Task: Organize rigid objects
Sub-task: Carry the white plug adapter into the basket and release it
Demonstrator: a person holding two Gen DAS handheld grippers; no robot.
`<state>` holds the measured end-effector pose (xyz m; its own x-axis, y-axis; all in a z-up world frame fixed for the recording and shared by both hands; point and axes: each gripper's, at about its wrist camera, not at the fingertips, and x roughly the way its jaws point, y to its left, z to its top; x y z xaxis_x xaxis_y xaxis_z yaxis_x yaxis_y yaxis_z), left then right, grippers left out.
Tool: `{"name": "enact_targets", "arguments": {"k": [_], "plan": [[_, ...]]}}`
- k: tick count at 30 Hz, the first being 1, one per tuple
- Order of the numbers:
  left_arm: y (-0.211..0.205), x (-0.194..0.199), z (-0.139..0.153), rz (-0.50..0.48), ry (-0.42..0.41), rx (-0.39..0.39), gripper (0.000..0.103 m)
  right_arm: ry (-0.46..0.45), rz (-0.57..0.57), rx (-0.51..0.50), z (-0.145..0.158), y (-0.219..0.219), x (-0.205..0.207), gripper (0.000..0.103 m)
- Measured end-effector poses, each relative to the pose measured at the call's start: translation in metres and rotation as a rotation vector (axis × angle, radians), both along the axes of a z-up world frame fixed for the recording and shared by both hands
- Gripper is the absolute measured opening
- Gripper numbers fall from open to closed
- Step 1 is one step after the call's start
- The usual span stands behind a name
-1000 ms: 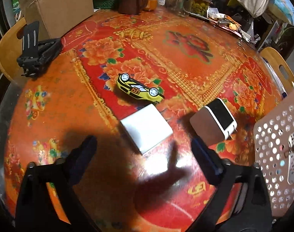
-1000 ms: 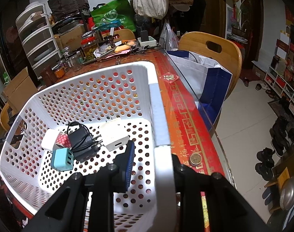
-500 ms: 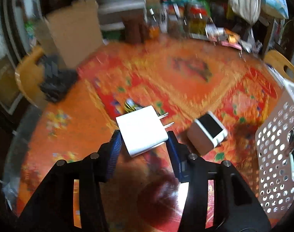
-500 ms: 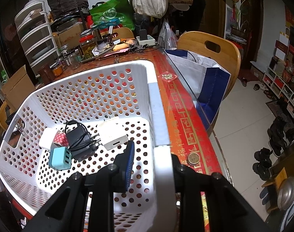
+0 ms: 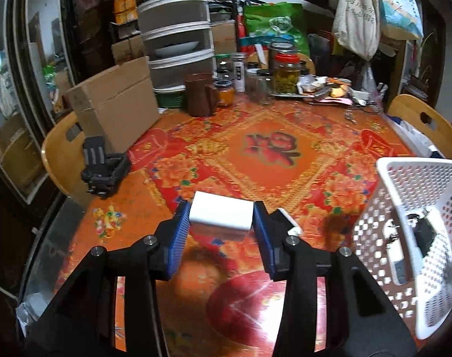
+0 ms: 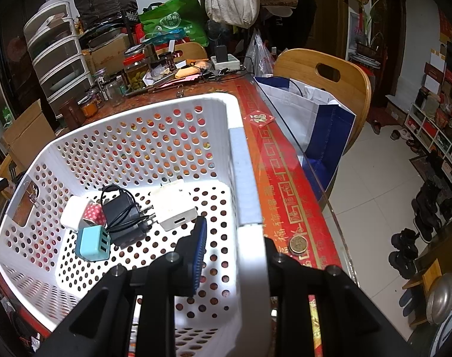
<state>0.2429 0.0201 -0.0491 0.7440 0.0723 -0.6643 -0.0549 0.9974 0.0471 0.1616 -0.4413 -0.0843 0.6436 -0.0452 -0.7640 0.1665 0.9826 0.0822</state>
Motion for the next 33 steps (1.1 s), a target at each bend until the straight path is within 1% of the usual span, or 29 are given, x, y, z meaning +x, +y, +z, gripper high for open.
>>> {"name": "enact_targets", "arguments": {"k": [4, 12, 19, 26, 27, 30, 33], "plan": [[-0.014, -0.003, 0.012, -0.019, -0.030, 0.018, 0.040, -0.003, 0.007, 0.003, 0.000, 0.001, 0.000, 0.025], [-0.022, -0.012, 0.028, -0.044, -0.053, 0.005, 0.040, -0.009, 0.012, 0.008, -0.001, 0.001, -0.001, 0.025], [-0.049, -0.031, 0.053, -0.108, -0.115, 0.023, 0.040, -0.010, 0.011, 0.009, 0.000, 0.000, -0.001, 0.025], [-0.092, -0.041, 0.075, -0.202, -0.133, 0.026, 0.040, -0.010, 0.011, 0.009, 0.000, 0.000, -0.001, 0.025], [-0.102, -0.043, 0.077, -0.230, -0.130, 0.025, 0.040, -0.010, 0.011, 0.009, 0.000, 0.000, -0.001, 0.025], [-0.131, -0.046, 0.079, -0.302, -0.111, 0.035, 0.040, -0.010, 0.011, 0.010, 0.000, 0.000, -0.001, 0.025], [-0.157, -0.045, 0.073, -0.360, -0.079, 0.035, 0.040, -0.010, 0.012, 0.011, 0.000, 0.000, -0.001, 0.025]]}}
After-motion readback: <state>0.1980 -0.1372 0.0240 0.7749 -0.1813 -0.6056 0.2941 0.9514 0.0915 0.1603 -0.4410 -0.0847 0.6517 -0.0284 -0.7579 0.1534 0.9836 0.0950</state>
